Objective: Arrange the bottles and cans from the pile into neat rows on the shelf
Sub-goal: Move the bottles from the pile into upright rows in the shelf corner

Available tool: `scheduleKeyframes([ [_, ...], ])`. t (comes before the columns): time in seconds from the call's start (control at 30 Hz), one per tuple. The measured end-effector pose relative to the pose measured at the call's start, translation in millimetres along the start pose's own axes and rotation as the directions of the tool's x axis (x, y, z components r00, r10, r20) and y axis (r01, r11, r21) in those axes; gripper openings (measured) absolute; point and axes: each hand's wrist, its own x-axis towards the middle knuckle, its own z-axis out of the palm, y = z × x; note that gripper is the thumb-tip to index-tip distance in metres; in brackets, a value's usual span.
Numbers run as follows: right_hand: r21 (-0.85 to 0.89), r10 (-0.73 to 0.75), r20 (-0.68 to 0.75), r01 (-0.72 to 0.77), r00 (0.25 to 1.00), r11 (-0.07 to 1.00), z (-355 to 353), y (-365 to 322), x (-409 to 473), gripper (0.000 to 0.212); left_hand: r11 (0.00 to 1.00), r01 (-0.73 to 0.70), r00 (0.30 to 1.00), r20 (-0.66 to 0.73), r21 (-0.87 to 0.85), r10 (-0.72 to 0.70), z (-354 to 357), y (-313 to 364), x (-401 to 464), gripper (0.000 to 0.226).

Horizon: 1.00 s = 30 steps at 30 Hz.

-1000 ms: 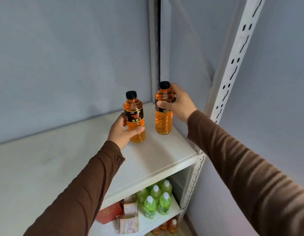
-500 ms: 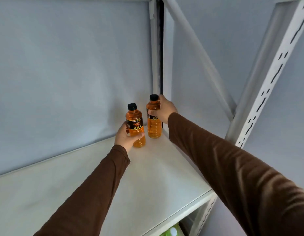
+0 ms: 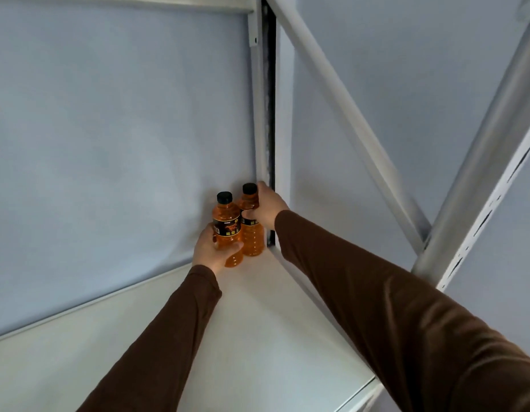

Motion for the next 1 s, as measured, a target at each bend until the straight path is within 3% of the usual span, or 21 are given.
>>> scheduleKeyframes([
  [0.1,0.004,0.019,0.056,-0.019,0.998,1.000,-8.8,-3.6,3.3,0.082,0.999,-0.010,1.000,0.019,0.030,0.009,-0.6,-2.5,-2.0,0.071],
  [0.2,0.012,-0.024,0.018,0.024,1.000,1.000,-18.1,-10.1,3.0,0.066,0.998,-0.017,0.999,0.052,0.054,0.014,-2.3,-6.1,-5.8,0.071],
  [0.33,-0.265,-0.162,-0.035,0.147,0.986,0.953,-28.9,-19.6,4.3,0.037,0.996,0.006,0.997,0.073,0.085,-0.012,-0.7,-12.0,-10.0,0.071],
  [0.53,-0.465,-0.217,0.038,0.209,0.975,0.860,-38.9,-22.6,3.1,0.036,0.994,0.020,0.997,0.068,0.109,-0.027,0.9,-14.2,-10.2,0.071],
  [1.0,-0.524,-0.229,0.060,0.226,0.972,0.821,-45.2,-24.8,-2.3,0.031,0.992,0.009,0.997,0.076,0.123,-0.018,7.3,-8.9,-16.4,0.067],
])
